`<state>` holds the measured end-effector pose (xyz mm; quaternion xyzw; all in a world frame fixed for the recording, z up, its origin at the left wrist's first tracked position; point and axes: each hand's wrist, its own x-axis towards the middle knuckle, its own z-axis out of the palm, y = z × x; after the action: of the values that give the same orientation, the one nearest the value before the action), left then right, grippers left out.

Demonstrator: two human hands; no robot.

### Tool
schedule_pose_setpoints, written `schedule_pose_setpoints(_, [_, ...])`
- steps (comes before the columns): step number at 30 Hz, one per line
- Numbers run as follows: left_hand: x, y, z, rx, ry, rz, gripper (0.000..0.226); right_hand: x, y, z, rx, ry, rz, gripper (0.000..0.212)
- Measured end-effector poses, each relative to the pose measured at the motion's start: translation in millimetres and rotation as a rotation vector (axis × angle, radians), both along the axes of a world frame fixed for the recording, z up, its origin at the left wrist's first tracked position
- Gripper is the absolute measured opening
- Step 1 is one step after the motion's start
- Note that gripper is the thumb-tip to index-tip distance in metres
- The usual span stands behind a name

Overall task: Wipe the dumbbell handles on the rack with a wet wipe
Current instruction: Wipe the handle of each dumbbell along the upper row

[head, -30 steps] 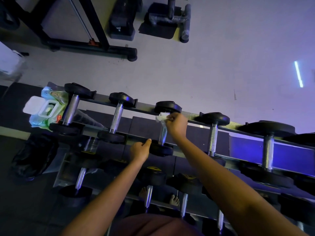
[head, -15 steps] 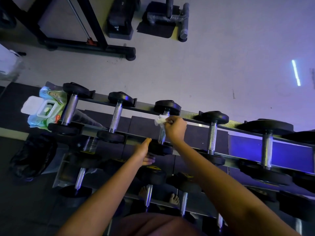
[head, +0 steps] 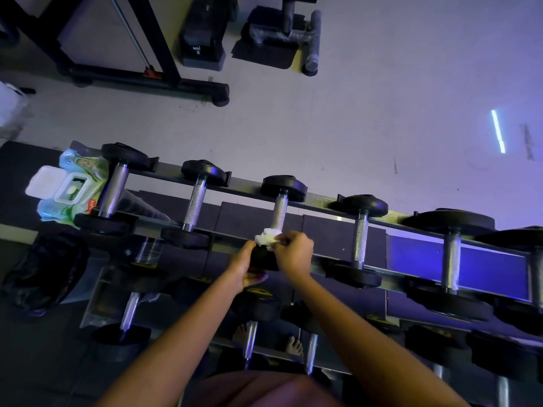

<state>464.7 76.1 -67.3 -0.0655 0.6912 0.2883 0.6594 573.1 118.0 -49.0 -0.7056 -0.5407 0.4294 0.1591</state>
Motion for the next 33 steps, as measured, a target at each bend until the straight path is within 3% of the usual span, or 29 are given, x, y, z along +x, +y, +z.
schedule_pose_setpoints(9, [-2,-3,4,-0.002,-0.019,0.075,0.05,-13,63,3,0.037,0.01,-0.089,0.021])
schedule_pose_setpoints(13, [-4,-3,7,-0.007,-0.155,0.17,0.046,-15,88,5,0.055,-0.026,-0.055,0.024])
schedule_pose_setpoints(22, [-1,6,2,0.01,-0.435,0.22,0.045,2,14,-2,0.002,-0.004,0.067,0.015])
schedule_pose_setpoints(26, [5,9,8,0.045,-0.406,0.231,0.034,4,6,-2,-0.02,0.008,0.033,0.016])
schedule_pose_setpoints(33, [49,6,9,0.049,-0.071,0.374,0.031,1,21,-2,0.055,0.02,-0.009,0.023])
